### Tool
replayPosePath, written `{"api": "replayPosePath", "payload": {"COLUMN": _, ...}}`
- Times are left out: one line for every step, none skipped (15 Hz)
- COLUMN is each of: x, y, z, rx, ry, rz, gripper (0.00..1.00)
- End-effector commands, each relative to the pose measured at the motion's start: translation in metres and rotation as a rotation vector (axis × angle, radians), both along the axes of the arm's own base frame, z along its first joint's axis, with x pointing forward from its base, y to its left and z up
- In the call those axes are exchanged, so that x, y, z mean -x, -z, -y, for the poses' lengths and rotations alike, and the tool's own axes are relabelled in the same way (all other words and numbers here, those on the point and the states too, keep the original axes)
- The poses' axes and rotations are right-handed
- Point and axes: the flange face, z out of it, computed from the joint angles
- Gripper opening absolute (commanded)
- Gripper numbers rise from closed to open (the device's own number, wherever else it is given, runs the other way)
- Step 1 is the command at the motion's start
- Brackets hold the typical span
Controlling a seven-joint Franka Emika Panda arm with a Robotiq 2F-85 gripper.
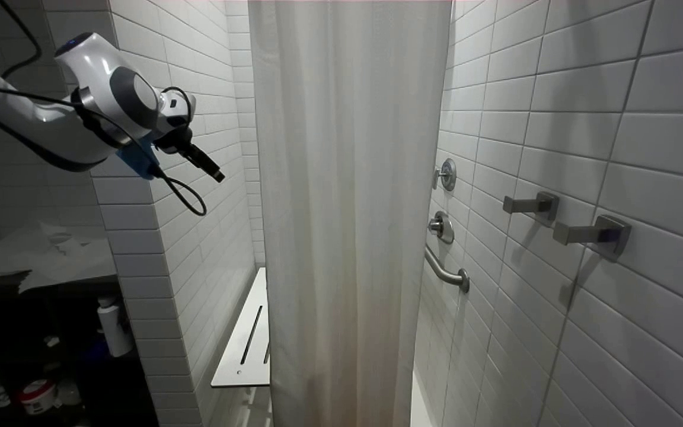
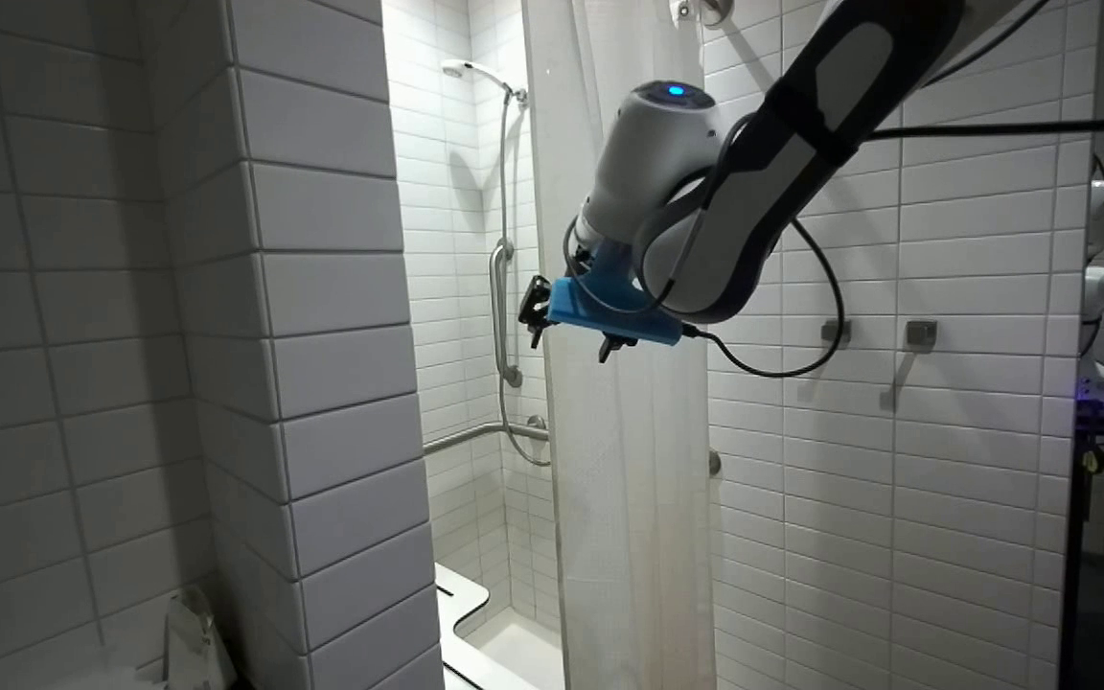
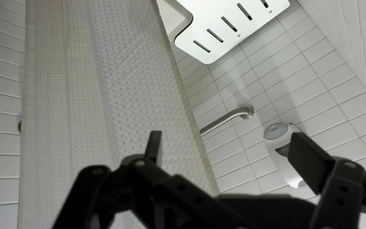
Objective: Move the shower curtain to the right
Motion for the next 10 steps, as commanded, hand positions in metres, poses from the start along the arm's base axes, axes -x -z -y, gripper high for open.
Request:
{"api": "replayPosePath", "payload": {"x": -0.012, "y": -0.013, "z": -0.007, "rx": 0.012, "ry": 0.038, "rz": -0.009, "gripper": 1.00}}
{"api": "replayPosePath", "payload": {"x": -0.015, "y": -0.015, "z": -0.007, "rx": 0.012, "ry": 0.046, "rz": -0.012, "gripper": 1.00}}
{"api": "replayPosePath", "payload": {"x": -0.018, "y": -0.017, "z": -0.004, "rx": 0.009, "ry": 0.055, "rz": -0.015, "gripper": 1.00}}
{"api": "replayPosePath", "payload": {"x": -0.021, "y": -0.020, "z": 0.000, "rx": 0.009, "ry": 0.063, "rz": -0.016, "gripper": 1.00}}
{"api": "replayPosePath", "payload": {"x": -0.022, "y": -0.021, "z": 0.004, "rx": 0.009, "ry": 0.073, "rz": -0.018, "gripper": 1.00}}
{"api": "replayPosePath", "payload": {"x": -0.025, "y": -0.024, "z": 0.010, "rx": 0.008, "ry": 0.083, "rz": -0.017, "gripper": 1.00}}
{"api": "replayPosePath", "payload": {"x": -0.028, "y": -0.026, "z": 0.016, "rx": 0.006, "ry": 0.094, "rz": -0.020, "gripper": 1.00}}
{"api": "replayPosePath", "payload": {"x": -0.031, "y": -0.029, "z": 0.023, "rx": 0.002, "ry": 0.107, "rz": -0.021, "gripper": 1.00}}
{"api": "replayPosePath", "payload": {"x": -0.035, "y": -0.032, "z": 0.031, "rx": -0.006, "ry": 0.118, "rz": -0.023, "gripper": 1.00}}
{"api": "replayPosePath", "payload": {"x": -0.039, "y": -0.037, "z": 0.038, "rx": -0.013, "ry": 0.132, "rz": -0.027, "gripper": 1.00}}
